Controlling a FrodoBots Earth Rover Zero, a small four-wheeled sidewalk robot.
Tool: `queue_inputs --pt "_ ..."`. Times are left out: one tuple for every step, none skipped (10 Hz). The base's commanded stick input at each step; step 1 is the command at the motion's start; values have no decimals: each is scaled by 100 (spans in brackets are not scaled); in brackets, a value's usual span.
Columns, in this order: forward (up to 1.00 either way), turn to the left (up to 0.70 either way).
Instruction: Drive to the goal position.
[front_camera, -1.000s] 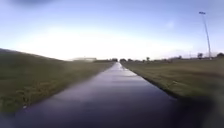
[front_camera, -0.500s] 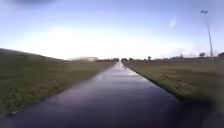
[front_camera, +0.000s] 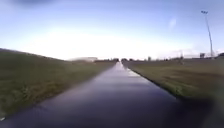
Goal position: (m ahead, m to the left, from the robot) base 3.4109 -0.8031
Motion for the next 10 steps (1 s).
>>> queue_inputs --pt "45 27" --pt "45 27" --pt "45 27" --pt "45 27" --pt "45 27" --pt "45 26" --pt "45 8" --pt "45 0" --pt "45 0" --pt "45 0"
